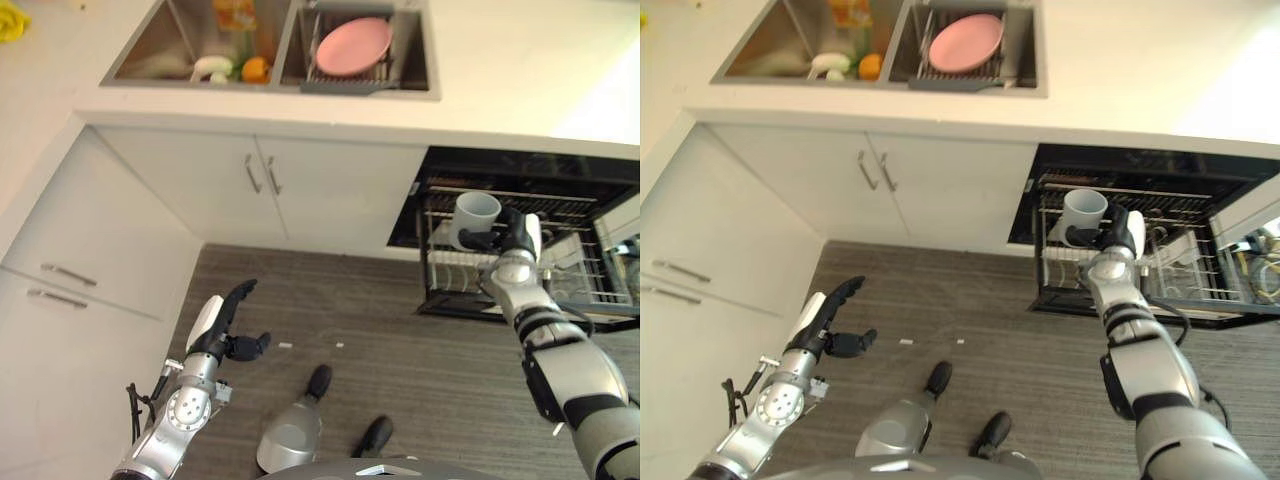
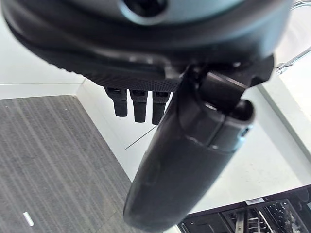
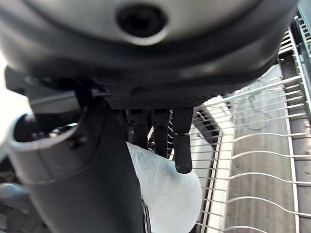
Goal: Place the dishes in the dishwasher.
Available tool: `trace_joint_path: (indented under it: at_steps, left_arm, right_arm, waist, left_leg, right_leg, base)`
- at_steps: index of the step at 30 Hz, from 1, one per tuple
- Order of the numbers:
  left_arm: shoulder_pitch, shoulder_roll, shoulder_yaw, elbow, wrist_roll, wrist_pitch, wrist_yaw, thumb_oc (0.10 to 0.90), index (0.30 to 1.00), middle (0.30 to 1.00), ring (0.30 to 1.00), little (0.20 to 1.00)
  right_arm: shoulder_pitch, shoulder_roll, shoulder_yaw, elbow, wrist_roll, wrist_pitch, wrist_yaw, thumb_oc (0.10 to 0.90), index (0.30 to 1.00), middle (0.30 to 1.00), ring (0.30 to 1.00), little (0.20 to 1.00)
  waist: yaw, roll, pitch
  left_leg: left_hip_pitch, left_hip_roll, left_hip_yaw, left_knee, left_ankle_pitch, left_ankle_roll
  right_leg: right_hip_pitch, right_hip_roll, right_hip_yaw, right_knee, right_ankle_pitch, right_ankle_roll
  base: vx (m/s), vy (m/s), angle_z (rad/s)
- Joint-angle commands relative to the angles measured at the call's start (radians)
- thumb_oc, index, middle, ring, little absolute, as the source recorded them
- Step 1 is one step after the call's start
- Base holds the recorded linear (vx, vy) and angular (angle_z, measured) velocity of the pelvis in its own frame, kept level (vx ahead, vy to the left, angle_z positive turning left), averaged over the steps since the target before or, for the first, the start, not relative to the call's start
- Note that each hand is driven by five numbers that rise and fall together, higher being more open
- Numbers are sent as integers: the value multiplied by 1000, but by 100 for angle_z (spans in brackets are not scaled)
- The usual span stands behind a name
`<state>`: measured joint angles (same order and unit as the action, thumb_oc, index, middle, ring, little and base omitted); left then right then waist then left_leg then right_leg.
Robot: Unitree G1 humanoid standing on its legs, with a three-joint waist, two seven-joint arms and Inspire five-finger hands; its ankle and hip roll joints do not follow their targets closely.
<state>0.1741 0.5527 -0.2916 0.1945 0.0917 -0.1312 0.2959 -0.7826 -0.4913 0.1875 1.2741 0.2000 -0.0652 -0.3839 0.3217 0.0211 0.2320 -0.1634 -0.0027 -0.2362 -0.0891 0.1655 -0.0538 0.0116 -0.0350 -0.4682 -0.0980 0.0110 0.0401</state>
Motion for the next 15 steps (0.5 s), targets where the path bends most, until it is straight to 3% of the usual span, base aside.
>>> trace_joint_path:
  at_steps: [1, 10, 11, 12, 13, 15]
  left_arm:
    - [-65, 57, 26, -79, -15, -89, 18, 800, 900, 900, 900, 900]
    - [-86, 44, 6, -35, -47, -86, 2, 800, 900, 900, 900, 900]
    - [-93, 37, -1, -30, -47, -83, 1, 800, 900, 900, 900, 900]
    - [-93, 37, -1, -30, -47, -83, 1, 800, 900, 900, 900, 900]
    - [-93, 35, -1, -24, -46, -83, 2, 800, 900, 900, 900, 900]
    - [-107, 24, -21, 1, -38, -77, -2, 800, 900, 900, 900, 900]
  right_arm:
    - [-79, -101, 54, -122, 4, -48, -14, 400, 300, 300, 300, 300]
    - [-148, -163, 7, 62, 15, 7, -22, 400, 300, 300, 300, 300]
    - [-143, -167, -6, 63, 26, 5, -28, 516, 474, 474, 474, 474]
    - [-143, -167, -6, 63, 26, 5, -28, 516, 474, 474, 474, 474]
    - [-146, -165, -2, 55, 29, 3, -27, 800, 900, 900, 900, 900]
    - [-157, -153, 13, 43, 28, 0, -22, 800, 900, 900, 900, 900]
  waist:
    - [-18, -62, -2]
    - [23, -28, 50]
    - [24, -26, 51]
    - [24, -26, 51]
    - [23, -28, 51]
    - [17, -35, 53]
  left_leg:
    - [27, -19, 69, 14, -89, -41]
    - [-46, -38, 29, 15, -62, -50]
    - [-48, -40, 23, 15, -60, -50]
    - [-48, -40, 23, 15, -60, -50]
    - [-48, -39, 22, 15, -60, -50]
    - [-39, -37, 24, 14, -63, -49]
  right_leg:
    - [32, -70, 7, 18, -54, 74]
    - [-20, -81, -43, 26, -55, 71]
    - [-20, -82, -48, 28, -56, 71]
    - [-20, -82, -48, 28, -56, 71]
    - [-20, -82, -50, 29, -56, 72]
    - [-15, -81, -47, 28, -57, 71]
  base:
    - [-41, 18, 12]
    - [-34, 14, 19]
    - [-2, 3, 8]
    - [1, 5, 14]
    - [-4, 12, 16]
    - [-15, 30, 13]
